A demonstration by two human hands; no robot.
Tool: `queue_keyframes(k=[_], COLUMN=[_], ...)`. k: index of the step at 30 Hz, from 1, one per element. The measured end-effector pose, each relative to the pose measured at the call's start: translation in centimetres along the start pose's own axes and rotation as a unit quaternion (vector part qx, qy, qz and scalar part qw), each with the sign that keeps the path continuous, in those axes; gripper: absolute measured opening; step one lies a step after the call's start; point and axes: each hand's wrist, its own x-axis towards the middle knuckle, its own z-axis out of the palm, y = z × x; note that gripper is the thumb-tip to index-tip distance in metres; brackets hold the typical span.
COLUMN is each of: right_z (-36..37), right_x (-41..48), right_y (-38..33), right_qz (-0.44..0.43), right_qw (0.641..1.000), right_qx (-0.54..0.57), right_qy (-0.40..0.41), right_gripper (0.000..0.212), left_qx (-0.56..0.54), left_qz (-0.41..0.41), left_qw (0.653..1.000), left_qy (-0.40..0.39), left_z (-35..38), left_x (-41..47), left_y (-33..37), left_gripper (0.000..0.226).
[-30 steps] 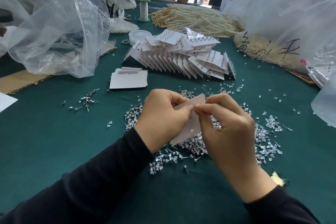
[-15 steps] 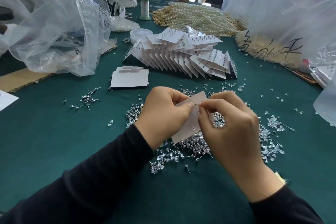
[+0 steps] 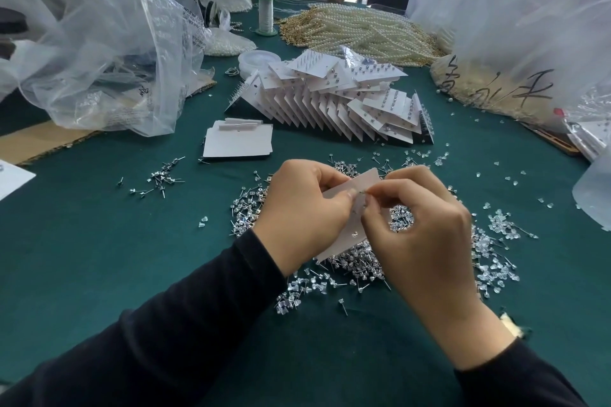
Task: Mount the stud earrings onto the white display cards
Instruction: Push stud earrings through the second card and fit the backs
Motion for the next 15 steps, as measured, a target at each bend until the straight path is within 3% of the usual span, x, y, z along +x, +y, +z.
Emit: queue_keyframes(k=[5, 10, 15], right_z=[0.29, 0.58, 0.46], right_x=[-0.19, -0.40, -0.36], right_y=[-0.16, -0.28, -0.22], right_qz=[-0.006, -0.016, -0.021], right_qw=[1.000, 0.999, 0.998], right_qx=[-0.008, -0.025, -0.029], right_qy=[0.007, 0.041, 0.046], right_gripper=[0.009, 0.007, 0.005], left_qx=[0.032, 0.035, -0.026], left_qz=[0.019, 0.031, 0.010], left_qw=[0.999, 0.999, 0.999], left_qy=[0.013, 0.014, -0.041], left_z=[-0.06, -0.01, -0.49], left_x=[-0.13, -0.29, -0.31], left_y=[0.01, 0.10, 0.68], left_gripper=[0.023, 0.008, 0.012])
